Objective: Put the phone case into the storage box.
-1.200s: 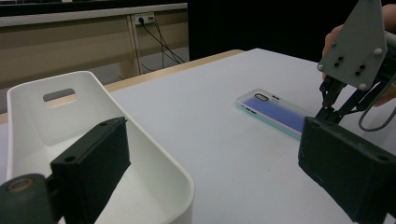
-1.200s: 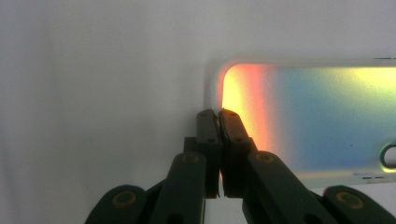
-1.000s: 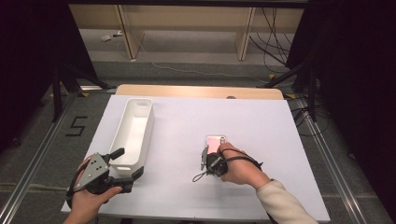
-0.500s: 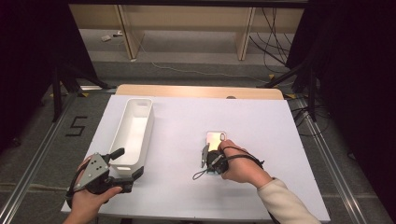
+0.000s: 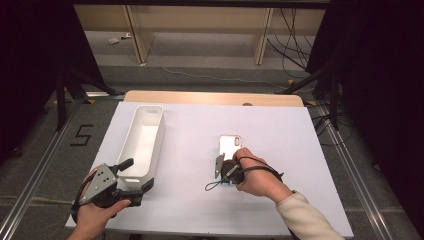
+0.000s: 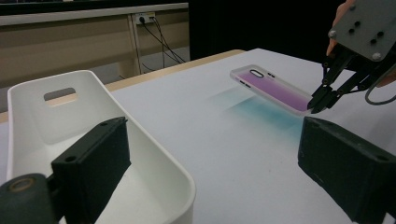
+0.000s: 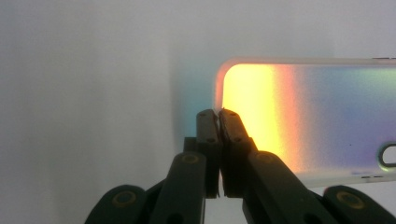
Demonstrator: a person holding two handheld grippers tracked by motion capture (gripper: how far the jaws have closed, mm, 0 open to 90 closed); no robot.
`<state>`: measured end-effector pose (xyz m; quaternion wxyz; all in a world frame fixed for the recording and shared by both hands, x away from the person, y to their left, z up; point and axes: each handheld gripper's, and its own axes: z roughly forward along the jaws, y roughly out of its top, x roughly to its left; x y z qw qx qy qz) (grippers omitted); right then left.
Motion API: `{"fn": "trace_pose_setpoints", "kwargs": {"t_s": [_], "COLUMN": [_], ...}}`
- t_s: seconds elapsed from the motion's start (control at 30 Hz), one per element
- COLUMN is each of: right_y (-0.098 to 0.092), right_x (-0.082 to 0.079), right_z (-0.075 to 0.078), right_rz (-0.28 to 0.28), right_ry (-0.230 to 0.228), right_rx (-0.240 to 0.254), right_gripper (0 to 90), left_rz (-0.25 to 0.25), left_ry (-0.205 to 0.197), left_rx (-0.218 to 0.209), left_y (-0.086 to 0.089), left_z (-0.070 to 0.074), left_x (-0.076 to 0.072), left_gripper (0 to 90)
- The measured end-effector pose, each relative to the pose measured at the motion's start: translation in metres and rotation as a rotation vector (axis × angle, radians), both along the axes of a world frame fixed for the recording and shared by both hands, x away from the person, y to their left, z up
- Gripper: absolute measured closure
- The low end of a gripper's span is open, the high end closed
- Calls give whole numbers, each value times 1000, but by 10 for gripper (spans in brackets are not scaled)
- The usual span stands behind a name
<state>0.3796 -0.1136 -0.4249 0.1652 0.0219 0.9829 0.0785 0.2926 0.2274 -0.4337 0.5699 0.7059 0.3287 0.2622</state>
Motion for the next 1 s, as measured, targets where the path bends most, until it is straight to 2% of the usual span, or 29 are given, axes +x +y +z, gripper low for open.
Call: {"fn": "trace_pose_setpoints", "kwargs": {"t_s": [0.07, 0.1, 0.17, 0.53, 0.7, 1.0], "right_y": [0, 0, 0, 0, 0, 1], "right_x": [0, -2, -3, -5, -5, -6], "right_z": [0, 0, 0, -4, -5, -5], "right_rz": [13, -5, -7, 9, 0, -4], "right_ry": [-25, -35, -54, -124, -116, -128], "right_rx": [10, 15, 25, 45, 48, 48], "right_gripper": [886, 886, 886, 886, 886, 886], "left_rz": [-1, -1, -1, 2, 3, -22], "left_ry": [-3, -3, -3, 0, -1, -2], "left_rx": [2, 2, 1, 1, 2, -18], "left_y": [0, 0, 0, 0, 0, -7], "left_z": [0, 0, 0, 0, 1, 6], "left_x": [0, 0, 0, 1, 1, 5], "left_gripper": [88, 88, 88, 91, 92, 114]}}
